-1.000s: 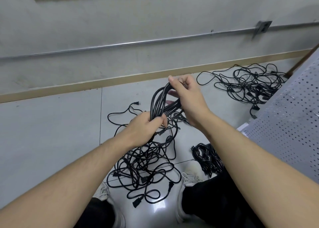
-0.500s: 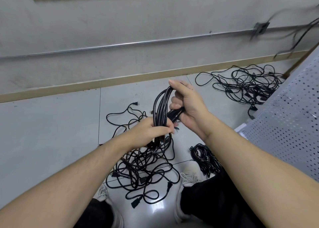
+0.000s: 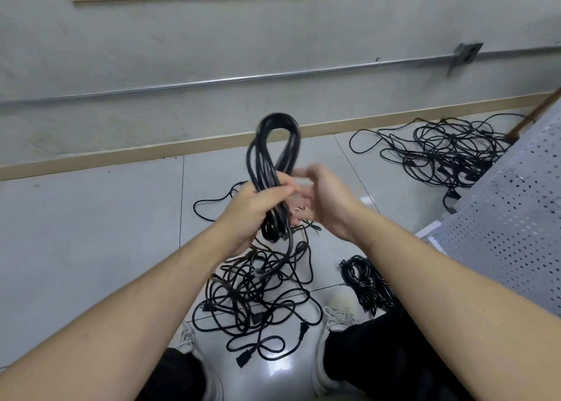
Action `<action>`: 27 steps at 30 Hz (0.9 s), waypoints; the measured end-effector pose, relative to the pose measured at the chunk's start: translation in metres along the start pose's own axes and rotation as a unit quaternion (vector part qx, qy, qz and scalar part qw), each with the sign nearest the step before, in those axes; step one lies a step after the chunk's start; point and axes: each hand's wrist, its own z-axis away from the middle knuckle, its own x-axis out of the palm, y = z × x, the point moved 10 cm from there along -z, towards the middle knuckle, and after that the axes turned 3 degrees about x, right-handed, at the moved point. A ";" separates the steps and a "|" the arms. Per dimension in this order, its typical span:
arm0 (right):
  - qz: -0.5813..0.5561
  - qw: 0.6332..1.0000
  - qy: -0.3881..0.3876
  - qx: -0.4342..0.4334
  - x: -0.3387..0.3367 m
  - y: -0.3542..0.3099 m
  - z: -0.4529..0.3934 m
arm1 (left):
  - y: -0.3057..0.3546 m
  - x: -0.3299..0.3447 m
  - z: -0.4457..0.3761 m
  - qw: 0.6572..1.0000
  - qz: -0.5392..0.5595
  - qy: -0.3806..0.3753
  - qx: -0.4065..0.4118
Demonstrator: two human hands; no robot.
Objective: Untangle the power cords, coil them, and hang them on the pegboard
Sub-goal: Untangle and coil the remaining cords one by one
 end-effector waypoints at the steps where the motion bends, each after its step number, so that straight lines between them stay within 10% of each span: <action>1: 0.105 0.994 -0.029 0.024 0.007 0.011 0.001 | 0.002 -0.008 -0.002 0.999 0.040 0.033 -0.002; 6: 0.379 0.892 -0.236 0.068 0.050 0.048 0.030 | 0.000 -0.051 -0.007 0.974 0.158 0.160 0.004; 13: 0.352 0.917 -0.187 0.003 0.058 0.039 0.018 | -0.006 -0.049 -0.007 0.955 0.231 0.186 -0.012; 27: 0.447 0.888 -0.107 -0.021 0.028 0.016 0.016 | -0.002 -0.124 0.018 0.902 -0.027 0.431 0.004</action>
